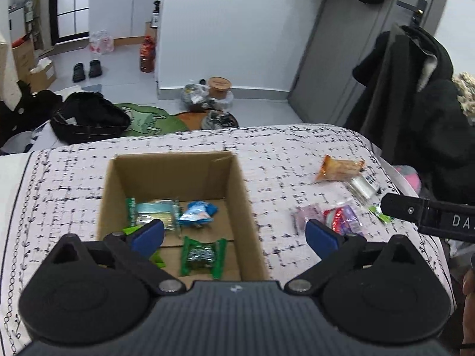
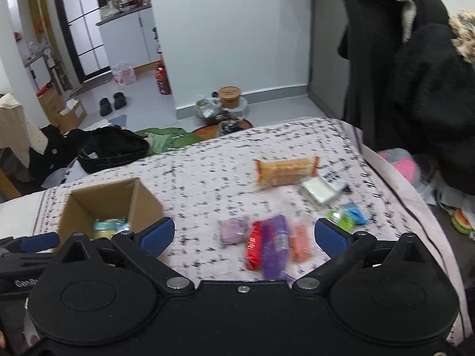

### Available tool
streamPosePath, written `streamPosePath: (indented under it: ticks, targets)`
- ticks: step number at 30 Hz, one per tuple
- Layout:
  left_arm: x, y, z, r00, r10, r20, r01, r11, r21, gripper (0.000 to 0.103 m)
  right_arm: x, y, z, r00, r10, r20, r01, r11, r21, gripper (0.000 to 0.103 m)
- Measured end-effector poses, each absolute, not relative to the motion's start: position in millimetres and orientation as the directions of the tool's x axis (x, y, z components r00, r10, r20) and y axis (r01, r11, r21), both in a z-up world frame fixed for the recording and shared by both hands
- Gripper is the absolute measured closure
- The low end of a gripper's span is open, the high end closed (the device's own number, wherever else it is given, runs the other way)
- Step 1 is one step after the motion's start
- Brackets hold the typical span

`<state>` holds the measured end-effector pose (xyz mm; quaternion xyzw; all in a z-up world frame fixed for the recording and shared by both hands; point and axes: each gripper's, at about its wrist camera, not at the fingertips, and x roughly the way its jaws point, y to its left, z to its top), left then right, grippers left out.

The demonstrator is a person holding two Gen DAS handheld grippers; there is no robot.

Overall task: Organize snacks
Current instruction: 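Move both tools back toward the remaining snacks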

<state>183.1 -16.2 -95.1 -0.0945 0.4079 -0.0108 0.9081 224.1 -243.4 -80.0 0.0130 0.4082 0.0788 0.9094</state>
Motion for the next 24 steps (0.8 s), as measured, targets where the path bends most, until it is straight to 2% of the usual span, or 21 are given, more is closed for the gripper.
streamPosePath:
  ticks: [5, 10, 24]
  targets:
    - [185.9, -28.8, -96.1, 0.653, -0.116, -0.748, -0.029, 0.984, -0.178, 0.002, 221.1, -265.7, -84.9, 0.648, 0.115, -0.753, -0.087, 0.993, 0.076, 0.002]
    - [189.0, -38.6, -97.3, 0.645, -0.133, -0.752, -0.004, 0.984, -0.178, 0.002, 219.0, -277.8, -90.1, 0.640, 0.104, -0.761, -0.073, 0.995, 0.074, 0.008]
    - [207.5, -72.2, -106.3, 0.621, -0.172, -0.765, 0.045, 0.982, -0.184, 0.003, 231.1, -319.9, -105.4, 0.623, 0.091, -0.777, -0.025, 0.995, 0.096, 0.016]
